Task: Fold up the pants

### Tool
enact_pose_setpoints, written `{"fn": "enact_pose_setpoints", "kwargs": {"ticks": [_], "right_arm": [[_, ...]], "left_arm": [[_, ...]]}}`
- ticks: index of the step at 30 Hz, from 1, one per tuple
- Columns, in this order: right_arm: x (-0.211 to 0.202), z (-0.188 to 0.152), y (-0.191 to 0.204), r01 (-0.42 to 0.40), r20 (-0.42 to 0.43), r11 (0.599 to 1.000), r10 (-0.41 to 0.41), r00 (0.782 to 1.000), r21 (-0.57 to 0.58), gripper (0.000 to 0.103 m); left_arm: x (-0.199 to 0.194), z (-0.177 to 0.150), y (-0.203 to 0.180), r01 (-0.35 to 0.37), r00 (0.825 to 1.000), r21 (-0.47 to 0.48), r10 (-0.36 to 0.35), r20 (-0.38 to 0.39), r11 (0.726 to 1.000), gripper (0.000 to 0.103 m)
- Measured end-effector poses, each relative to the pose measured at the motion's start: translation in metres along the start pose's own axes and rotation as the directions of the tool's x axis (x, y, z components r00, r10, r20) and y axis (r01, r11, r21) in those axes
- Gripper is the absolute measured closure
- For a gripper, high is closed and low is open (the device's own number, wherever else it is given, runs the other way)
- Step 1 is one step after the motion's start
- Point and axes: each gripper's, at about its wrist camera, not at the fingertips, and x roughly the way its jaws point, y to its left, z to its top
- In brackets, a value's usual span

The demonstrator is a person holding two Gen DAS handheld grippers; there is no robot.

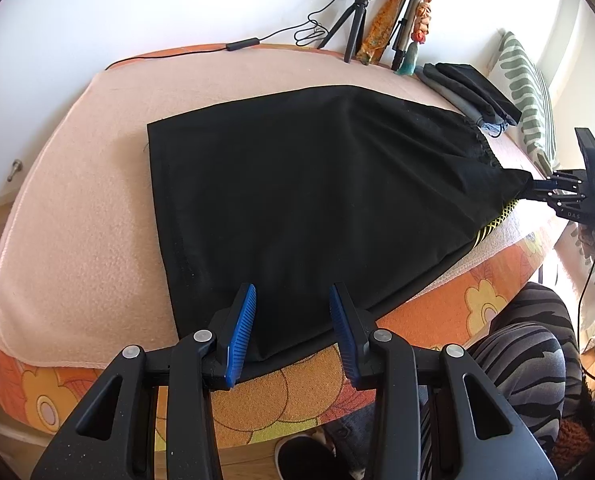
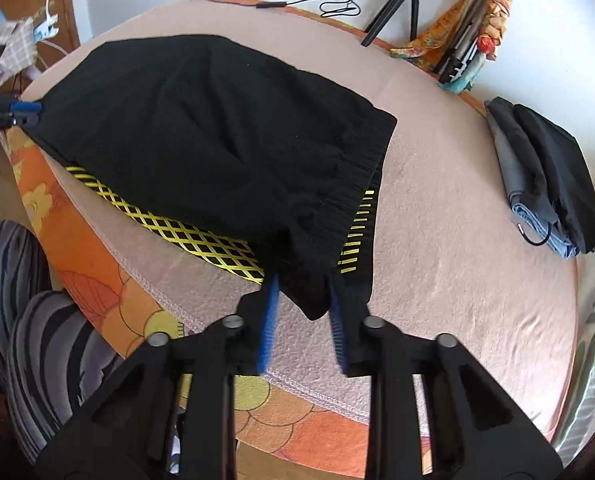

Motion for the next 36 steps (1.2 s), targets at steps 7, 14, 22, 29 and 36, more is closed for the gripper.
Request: {"fn": "enact_pose_setpoints", "kwargs": {"ticks": [7, 14, 22, 29, 36], "right_arm": [[-0.032, 0.015, 0.028, 0.453, 0.23, 0.826, -0.394, 0.89, -0.335, 0.095], [-0.012, -0.014, 0.021, 0.266, 0.113, 0.937, -0.245, 0.963, -0.228, 0.09], [-0.028, -0.028, -0.062, -0.246, 0.189, 0.948, 0.209, 0.959, 0.2, 0.045], [0.019, 0.029, -0.125, -0.372, 0.26, 0.817, 0.28, 0.924, 0.441, 0.044], [0.082, 0.06, -0.135, -0.336, 0.151, 0.792, 0.302, 0.941, 0.51, 0.063]], "left_arm": [[0.001, 0.0, 0.0, -0.003, 1.0, -0.002, 0.003, 0.008, 1.0, 0.066], [0.001, 0.0, 0.0, -0.002, 1.0, 0.003, 0.002, 0.004, 1.0, 0.067], [0.003, 0.003, -0.005, -0.017, 1.0, 0.009, 0.017, -0.006, 1.0, 0.066], [0.006, 0.004, -0.01, -0.039, 0.999, 0.019, 0.039, -0.014, 0.999, 0.067], [0.007, 0.005, -0.011, -0.044, 0.999, 0.028, 0.044, -0.019, 0.999, 0.066]]}}
